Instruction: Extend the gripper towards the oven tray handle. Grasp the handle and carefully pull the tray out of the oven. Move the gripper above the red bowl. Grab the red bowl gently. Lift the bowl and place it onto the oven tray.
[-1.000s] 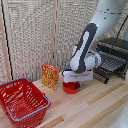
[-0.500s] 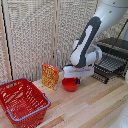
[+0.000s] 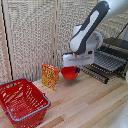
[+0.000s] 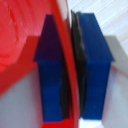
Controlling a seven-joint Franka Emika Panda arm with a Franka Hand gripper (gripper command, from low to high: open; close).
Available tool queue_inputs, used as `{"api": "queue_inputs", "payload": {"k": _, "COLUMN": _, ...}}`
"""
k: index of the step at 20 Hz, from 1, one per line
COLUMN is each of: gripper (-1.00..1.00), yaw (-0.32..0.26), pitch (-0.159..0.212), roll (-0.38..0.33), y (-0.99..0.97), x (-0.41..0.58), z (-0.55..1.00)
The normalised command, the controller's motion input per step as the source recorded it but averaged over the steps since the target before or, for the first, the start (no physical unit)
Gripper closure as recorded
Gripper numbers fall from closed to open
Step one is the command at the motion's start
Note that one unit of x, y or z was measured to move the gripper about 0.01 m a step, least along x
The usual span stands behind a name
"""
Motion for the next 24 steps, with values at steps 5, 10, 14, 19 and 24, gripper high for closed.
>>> {"api": "queue_inputs", "payload": {"k": 5, "gripper": 1.0, "yaw": -0.254, "pitch": 0.102, "roll": 0.0, "y": -0.15, "x": 0.429, "z": 0.61}}
{"api": "queue_inputs", "payload": {"k": 10, "gripper": 1.0, "yaw": -0.275, "pitch": 0.123, "roll": 0.0, "y": -0.2, "x": 0.295, "z": 0.66}}
{"api": "queue_inputs", "payload": {"k": 14, "gripper": 1.0, "yaw": -0.251, "pitch": 0.095, "roll": 0.001, "y": -0.42, "x": 0.076, "z": 0.51}}
{"api": "queue_inputs", "payload": {"k": 19, "gripper": 1.0, "yaw": -0.216, "pitch": 0.025, "roll": 0.0, "y": -0.58, "x": 0.019, "z": 0.29}}
{"api": "queue_inputs", "payload": {"k": 24, "gripper": 1.0, "yaw": -0.164, "pitch": 0.042, "roll": 0.001, "y": -0.73, "x": 0.0, "z": 0.3}}
